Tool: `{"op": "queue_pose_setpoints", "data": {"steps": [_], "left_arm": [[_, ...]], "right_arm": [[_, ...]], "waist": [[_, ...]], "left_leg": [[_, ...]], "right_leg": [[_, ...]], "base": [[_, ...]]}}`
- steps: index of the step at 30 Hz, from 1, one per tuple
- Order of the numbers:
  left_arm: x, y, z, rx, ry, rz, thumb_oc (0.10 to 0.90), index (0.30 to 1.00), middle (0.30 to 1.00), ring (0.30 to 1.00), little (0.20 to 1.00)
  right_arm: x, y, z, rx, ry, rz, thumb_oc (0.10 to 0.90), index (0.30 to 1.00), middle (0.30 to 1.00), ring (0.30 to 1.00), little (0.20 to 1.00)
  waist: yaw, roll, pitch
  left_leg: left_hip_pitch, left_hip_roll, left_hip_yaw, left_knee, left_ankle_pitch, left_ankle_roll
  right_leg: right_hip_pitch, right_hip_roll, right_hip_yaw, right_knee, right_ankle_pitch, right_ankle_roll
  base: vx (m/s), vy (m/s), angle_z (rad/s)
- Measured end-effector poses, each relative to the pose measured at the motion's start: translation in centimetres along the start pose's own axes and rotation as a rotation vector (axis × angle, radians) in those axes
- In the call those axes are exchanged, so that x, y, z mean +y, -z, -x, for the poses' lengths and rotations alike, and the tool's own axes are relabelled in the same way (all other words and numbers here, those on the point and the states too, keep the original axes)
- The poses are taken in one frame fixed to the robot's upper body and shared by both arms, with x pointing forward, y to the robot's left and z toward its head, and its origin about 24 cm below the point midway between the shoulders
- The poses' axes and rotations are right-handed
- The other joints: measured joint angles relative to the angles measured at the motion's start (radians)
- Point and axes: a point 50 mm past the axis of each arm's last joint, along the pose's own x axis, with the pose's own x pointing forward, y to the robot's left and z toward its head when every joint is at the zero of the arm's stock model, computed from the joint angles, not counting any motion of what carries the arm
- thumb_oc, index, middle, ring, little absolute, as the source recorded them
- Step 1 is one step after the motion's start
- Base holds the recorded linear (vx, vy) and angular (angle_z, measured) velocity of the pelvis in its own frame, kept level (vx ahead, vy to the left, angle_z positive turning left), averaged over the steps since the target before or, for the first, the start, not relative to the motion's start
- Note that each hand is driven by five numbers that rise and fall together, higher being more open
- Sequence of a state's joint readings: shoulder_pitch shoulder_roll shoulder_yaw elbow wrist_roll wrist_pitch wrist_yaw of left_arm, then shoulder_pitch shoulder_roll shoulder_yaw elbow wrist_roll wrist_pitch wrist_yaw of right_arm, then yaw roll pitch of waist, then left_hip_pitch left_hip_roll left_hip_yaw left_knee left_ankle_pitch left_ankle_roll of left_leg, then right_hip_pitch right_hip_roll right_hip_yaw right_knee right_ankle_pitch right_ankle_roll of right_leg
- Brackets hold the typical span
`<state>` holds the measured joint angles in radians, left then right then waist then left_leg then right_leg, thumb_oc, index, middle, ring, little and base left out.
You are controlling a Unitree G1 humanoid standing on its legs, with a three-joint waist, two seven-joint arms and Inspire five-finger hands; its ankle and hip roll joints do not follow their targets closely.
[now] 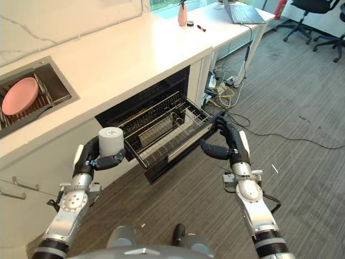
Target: Place the dishes in the dishwasher.
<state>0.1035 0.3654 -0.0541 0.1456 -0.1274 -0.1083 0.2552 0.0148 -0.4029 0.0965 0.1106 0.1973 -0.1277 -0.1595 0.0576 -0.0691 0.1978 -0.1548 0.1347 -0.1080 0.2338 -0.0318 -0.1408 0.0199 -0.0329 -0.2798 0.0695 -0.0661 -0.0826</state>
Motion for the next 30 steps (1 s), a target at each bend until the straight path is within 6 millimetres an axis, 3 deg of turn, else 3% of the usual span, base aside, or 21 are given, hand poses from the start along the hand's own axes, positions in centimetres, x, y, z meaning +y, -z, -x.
{"op": "queue_pose_setpoints", "data": {"steps": [1, 3, 5, 9, 12, 13, 14, 15, 16, 17, 19, 25, 30], "left_arm": [[0.0, -0.1, 0.0, -0.006, -0.001, 0.0, 0.4, 0.3, 0.3, 0.3, 0.3], [0.3, -0.2, 0.0, -0.011, -0.007, -0.011, 0.4, 0.3, 0.3, 0.3, 0.3], [0.5, -0.3, -0.1, -0.015, -0.011, -0.02, 0.4, 0.3, 0.3, 0.3, 0.3], [0.4, -0.7, -0.4, -0.031, -0.005, -0.017, 0.4, 0.3, 0.3, 0.3, 0.3], [0.3, -1.1, -0.8, -0.049, 0.003, -0.015, 0.4, 0.3, 0.3, 0.3, 0.3], [0.2, -1.2, -0.8, -0.053, 0.005, -0.013, 0.4, 0.3, 0.3, 0.3, 0.3], [0.2, -1.3, -0.9, -0.056, 0.005, -0.012, 0.4, 0.3, 0.3, 0.3, 0.3], [0.2, -1.3, -0.9, -0.056, 0.005, -0.012, 0.4, 0.3, 0.3, 0.3, 0.3], [0.1, -1.4, -0.9, -0.057, 0.007, -0.005, 0.4, 0.3, 0.3, 0.3, 0.3], [0.1, -1.5, -1.0, -0.063, 0.004, -0.005, 0.4, 0.3, 0.3, 0.3, 0.3], [0.1, -1.4, -0.9, -0.06, 0.011, -0.008, 0.4, 0.3, 0.3, 0.3, 0.3], [0.8, -0.9, -0.5, -0.042, 0.004, -0.026, 0.4, 0.3, 0.3, 0.3, 0.3], [1.1, -0.4, 0.0, -0.02, 0.003, -0.03, 0.4, 0.3, 0.3, 0.3, 0.3]], "right_arm": [[0.0, 0.0, 0.0, 0.0, 0.002, -0.002, 0.8, 0.9, 0.9, 0.9, 0.9], [0.5, 0.3, 0.2, 0.012, -0.005, -0.02, 0.8, 0.9, 0.9, 0.9, 0.9], [1.2, 1.1, 0.9, 0.043, -0.028, -0.044, 0.8, 0.9, 0.9, 0.9, 0.9], [0.7, 1.2, 1.0, 0.049, -0.008, -0.04, 0.8, 0.9, 0.9, 0.9, 0.9], [0.3, 1.1, 0.9, 0.044, 0.005, -0.04, 0.8, 0.9, 0.9, 0.9, 0.9], [0.1, 1.1, 1.0, 0.045, 0.006, -0.036, 0.8, 0.9, 0.9, 0.9, 0.9], [0.1, 1.1, 0.9, 0.047, 0.005, -0.036, 0.8, 0.9, 0.9, 0.9, 0.9], [0.1, 1.1, 0.9, 0.047, 0.005, -0.037, 0.8, 0.9, 0.9, 0.9, 0.9], [0.2, 1.2, 1.1, 0.049, -0.006, -0.041, 0.8, 0.9, 0.9, 0.9, 0.9], [0.4, 0.9, 1.0, 0.038, -0.018, -0.043, 0.8, 0.9, 0.9, 0.9, 0.9], [0.6, 0.9, 1.0, 0.038, -0.039, -0.046, 0.8, 0.9, 0.9, 0.9, 0.9], [0.7, 1.1, 1.2, 0.05, -0.052, -0.047, 0.8, 0.9, 0.9, 0.9, 0.9], [0.9, 1.1, 1.2, 0.053, -0.065, -0.057, 0.8, 0.9, 0.9, 0.9, 0.9]], "waist": [[-0.001, 0.001, 0.001], [0.016, 0.022, 0.003], [0.021, 0.021, 0.003], [-0.017, 0.024, 0.0], [-0.019, 0.028, -0.003], [-0.021, 0.047, -0.006], [-0.022, 0.078, -0.001], [-0.023, 0.082, 0.001], [-0.04, 0.111, -0.009], [-0.034, 0.101, -0.016], [-0.012, 0.111, -0.022], [0.027, 0.094, -0.031], [0.033, 0.074, -0.043]], "left_leg": [[-0.001, -0.02, 0.018, -0.103, 0.006, -0.002], [0.0, -0.047, 0.042, -0.235, 0.064, 0.034], [-0.006, -0.09, 0.052, -0.16, 0.101, 0.078], [0.054, -0.109, 0.1, -0.186, 0.113, 0.096], [0.097, -0.115, 0.129, -0.206, 0.112, 0.12], [0.111, -0.106, 0.125, -0.227, 0.151, 0.166], [0.155, -0.081, 0.093, -0.268, 0.136, 0.176], [0.16, -0.079, 0.087, -0.274, 0.136, 0.176], [0.191, -0.069, 0.035, -0.323, 0.126, 0.173], [0.186, -0.092, 0.035, -0.323, 0.124, 0.138], [0.184, -0.109, 0.043, -0.324, 0.12, 0.129], [0.203, -0.128, 0.042, -0.324, 0.115, 0.128], [0.211, -0.126, 0.04, -0.324, 0.114, 0.126]], "right_leg": [[0.008, 0.007, -0.007, -0.015, 0.0, 0.001], [0.025, 0.04, -0.012, -0.019, 0.002, 0.003], [0.067, 0.059, -0.03, -0.043, -0.008, 0.016], [0.089, 0.059, -0.039, -0.054, -0.009, 0.019], [0.092, 0.057, -0.035, -0.037, -0.016, 0.031], [0.092, 0.069, -0.029, -0.021, -0.019, 0.035], [0.079, 0.081, -0.017, 0.048, -0.04, 0.067], [0.076, 0.081, -0.016, 0.06, -0.042, 0.071], [0.03, 0.047, -0.006, 0.133, -0.094, 0.106], [0.03, -0.008, 0.014, 0.078, -0.085, 0.119], [0.043, -0.025, 0.007, 0.049, -0.057, 0.105], [0.07, -0.041, 0.006, 0.035, -0.058, 0.107], [0.091, -0.036, 0.0, 0.013, -0.056, 0.11]], "base": [[0.09, 0.052, 0.07], [0.08, 0.08, -0.27], [0.17, 0.187, -0.38], [0.11, 0.171, -0.16], [0.07, 0.133, -0.08], [0.05, 0.135, 0.01], [0.07, 0.175, 0.01], [0.05, 0.127, 0.22], [0.03, 0.073, 0.25], [0.01, 0.056, 0.28], [0.03, 0.092, 0.03], [0.02, 0.027, 0.03], [0.0, -0.018, 0.02]]}}
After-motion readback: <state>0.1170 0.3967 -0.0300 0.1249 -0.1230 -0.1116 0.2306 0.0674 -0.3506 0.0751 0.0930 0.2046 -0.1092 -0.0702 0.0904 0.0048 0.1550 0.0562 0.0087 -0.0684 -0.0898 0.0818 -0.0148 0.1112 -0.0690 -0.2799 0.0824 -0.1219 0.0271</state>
